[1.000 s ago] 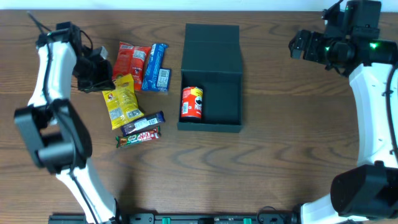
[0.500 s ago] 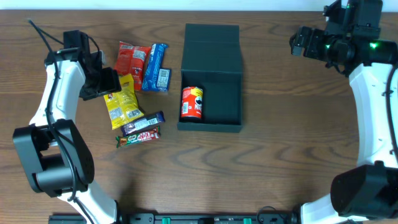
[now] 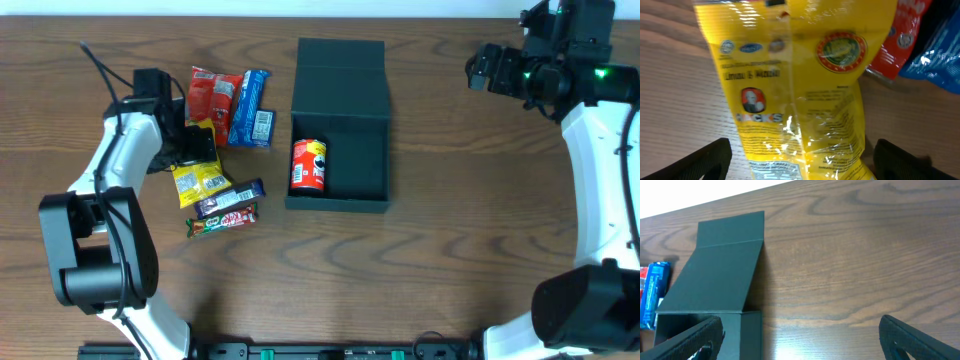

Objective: Pack container
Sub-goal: 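Grasp the yellow Hacks candy bag with the left gripper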

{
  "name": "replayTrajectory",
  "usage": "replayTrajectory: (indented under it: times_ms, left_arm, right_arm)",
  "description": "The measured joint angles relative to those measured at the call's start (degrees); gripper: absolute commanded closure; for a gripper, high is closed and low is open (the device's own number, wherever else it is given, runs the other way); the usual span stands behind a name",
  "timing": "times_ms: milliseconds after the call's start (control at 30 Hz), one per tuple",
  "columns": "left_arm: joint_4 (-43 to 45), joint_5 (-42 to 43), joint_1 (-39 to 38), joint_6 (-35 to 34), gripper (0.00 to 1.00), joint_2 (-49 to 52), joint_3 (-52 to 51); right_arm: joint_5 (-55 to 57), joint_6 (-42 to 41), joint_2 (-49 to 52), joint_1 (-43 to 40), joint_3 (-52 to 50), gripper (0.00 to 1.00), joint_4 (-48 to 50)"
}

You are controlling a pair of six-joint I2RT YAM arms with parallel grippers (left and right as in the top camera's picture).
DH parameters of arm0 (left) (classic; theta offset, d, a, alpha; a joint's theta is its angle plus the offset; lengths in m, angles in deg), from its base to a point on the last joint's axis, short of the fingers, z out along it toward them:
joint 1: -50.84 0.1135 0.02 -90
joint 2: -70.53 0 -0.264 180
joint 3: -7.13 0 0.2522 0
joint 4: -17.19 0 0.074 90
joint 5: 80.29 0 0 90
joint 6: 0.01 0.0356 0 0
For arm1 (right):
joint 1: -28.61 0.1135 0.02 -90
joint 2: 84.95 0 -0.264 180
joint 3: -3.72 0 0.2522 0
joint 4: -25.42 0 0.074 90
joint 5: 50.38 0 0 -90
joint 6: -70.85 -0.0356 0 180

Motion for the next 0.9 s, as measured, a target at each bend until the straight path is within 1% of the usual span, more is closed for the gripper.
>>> replayTrajectory:
  times_ms: [33,100,267,533,600,733,867,900]
  left_arm:
    - [0.24,-0.39,-0.31,0.02,0.02,0.00,-0.35]
    - [0.98,-1.68,-0.98,-0.15,0.05,0.00,-1.05]
    - [2.73,-4.07,-1.27,-1.86,0.04,0.00,-1.46]
    - [4.63,-4.04,-1.25,-4.50,0.04,2.84,-1.68]
    - [4.90,-4.00,-1.25,-4.63,0.01,3.10,-1.77]
    - [4.96,-3.58,-1.25,-5.03,0.27,3.21,-1.77]
    - [4.98,-2.97,-1.25,-5.07,0.42,3.39,-1.77]
    - [4.98,-2.93,-1.25,-5.20,0.47,3.41,-1.77]
  right_arm:
    - [0.00,0.00,0.00,0.00,0.00,0.01,-0.17]
    - [0.00,0.00,0.00,0.00,0.00,0.01,-0.35]
    - [-0.02,0.00,0.00,0.00,0.00,0.01,-0.74]
    - [0.00,0.00,0.00,0.00,0.00,0.01,-0.94]
    - [0.00,0.00,0.00,0.00,0.00,0.01,-0.96]
    - [0.00,0.00,0.00,0.00,0.00,0.01,-0.96]
    - [0.00,0.00,0.00,0.00,0.00,0.01,-0.96]
    - [0.00,0.00,0.00,0.00,0.00,0.01,-0.96]
